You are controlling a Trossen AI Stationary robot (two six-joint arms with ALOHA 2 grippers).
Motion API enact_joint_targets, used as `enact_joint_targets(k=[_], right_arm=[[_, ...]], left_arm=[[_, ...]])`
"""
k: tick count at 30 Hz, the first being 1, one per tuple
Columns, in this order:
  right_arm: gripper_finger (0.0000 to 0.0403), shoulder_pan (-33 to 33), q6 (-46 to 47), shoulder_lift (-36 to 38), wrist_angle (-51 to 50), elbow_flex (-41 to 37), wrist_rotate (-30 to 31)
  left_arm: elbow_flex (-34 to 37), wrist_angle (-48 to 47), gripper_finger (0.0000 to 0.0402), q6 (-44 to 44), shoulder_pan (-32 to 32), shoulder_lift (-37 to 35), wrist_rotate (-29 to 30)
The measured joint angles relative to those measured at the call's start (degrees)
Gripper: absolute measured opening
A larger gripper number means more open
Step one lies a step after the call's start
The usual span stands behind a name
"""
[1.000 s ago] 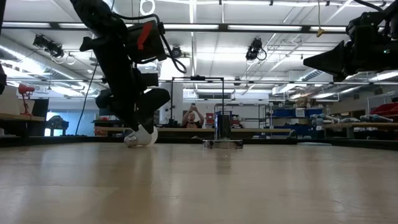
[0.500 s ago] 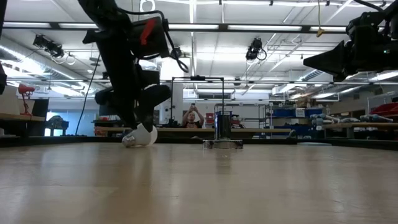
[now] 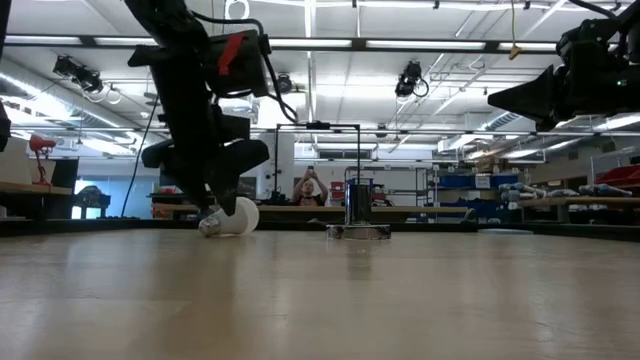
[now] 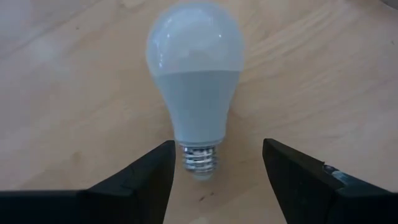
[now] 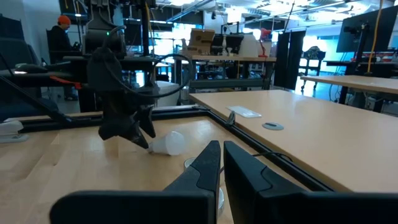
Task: Screw lightbulb
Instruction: Insert the lightbulb into the lamp
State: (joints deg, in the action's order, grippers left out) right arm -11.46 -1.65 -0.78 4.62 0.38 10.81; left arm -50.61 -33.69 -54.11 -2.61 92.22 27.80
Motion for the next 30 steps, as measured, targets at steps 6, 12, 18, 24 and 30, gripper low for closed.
enact_joint_targets(k=[6, 12, 18, 24, 30], right_arm=[[0.003, 0.02, 0.01, 0.0, 0.0, 0.01, -0.01], [0.003, 0.01, 0.02, -0.02, -0.25, 0.01, -0.01], [0.003, 0.0, 0.02, -0.02, 0.3, 0.02, -0.02], [0.003, 0.01, 0.01, -0.04, -0.03, 0.0, -0.01], [0.003, 0.02, 0.0, -0.04, 0.04, 0.0, 0.0]], left_arm=[[2.45, 2.69, 0.025, -0.02, 0.0, 1.18, 1.02], [3.82, 8.13, 0.025, 3.12, -0.04, 5.06, 0.67], [3.24, 9.42, 0.0242, 3.7, 0.04, 7.34, 1.65], [3.31, 9.84, 0.0186, 6.37, 0.11, 5.56, 1.63], [2.45, 8.56, 0.0106, 10.02, 0.45, 5.29, 2.12]])
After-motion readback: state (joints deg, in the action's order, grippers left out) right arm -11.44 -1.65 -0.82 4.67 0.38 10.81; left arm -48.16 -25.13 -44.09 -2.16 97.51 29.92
